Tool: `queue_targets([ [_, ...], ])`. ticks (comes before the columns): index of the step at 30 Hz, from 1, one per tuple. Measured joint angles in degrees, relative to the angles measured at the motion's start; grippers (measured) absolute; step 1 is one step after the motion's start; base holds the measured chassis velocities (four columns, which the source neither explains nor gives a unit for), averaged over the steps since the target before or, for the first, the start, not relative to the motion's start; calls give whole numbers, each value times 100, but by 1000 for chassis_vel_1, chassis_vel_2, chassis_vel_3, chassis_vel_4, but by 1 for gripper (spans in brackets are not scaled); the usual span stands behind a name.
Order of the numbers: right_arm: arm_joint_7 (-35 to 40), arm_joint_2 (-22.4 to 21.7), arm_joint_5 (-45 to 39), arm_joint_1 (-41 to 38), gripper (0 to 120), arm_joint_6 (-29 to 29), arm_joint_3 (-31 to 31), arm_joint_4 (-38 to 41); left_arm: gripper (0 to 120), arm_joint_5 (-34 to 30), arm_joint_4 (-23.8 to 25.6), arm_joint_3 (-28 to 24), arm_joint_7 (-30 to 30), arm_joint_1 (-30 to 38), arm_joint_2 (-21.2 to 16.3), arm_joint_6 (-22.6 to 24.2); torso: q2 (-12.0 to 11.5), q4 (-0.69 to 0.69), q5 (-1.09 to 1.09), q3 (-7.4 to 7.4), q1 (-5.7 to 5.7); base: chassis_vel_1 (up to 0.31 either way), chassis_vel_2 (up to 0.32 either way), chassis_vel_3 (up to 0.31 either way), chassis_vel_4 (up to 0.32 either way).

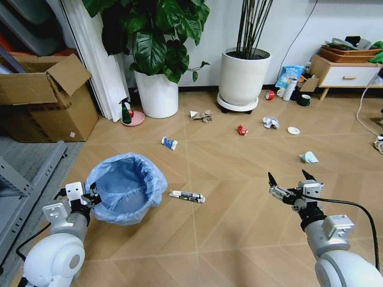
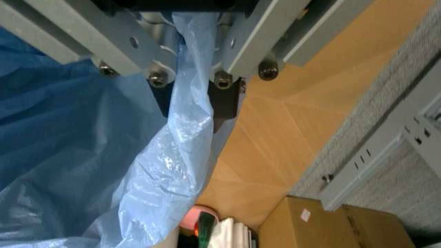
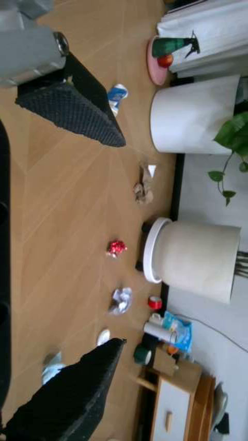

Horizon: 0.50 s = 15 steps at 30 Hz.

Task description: Pick up the trash bin and place the garbage on the floor into it.

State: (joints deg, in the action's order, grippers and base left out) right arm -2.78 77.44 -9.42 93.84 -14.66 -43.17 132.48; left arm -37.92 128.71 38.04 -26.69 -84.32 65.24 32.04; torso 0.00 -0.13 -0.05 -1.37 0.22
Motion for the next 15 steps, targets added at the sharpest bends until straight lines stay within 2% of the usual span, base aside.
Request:
queue_targets([
  [11, -14, -22, 25, 70, 100, 18, 9, 8, 0, 6, 103, 17, -24, -33, 53, -41, 0, 1, 1, 0, 0, -42, 275, 43, -273],
  [15, 15, -123, -74, 67, 100, 22, 0, -31, 0, 9, 173, 9, -40, -28, 64, -49, 0, 1, 1, -1, 1, -66, 205, 61, -199],
])
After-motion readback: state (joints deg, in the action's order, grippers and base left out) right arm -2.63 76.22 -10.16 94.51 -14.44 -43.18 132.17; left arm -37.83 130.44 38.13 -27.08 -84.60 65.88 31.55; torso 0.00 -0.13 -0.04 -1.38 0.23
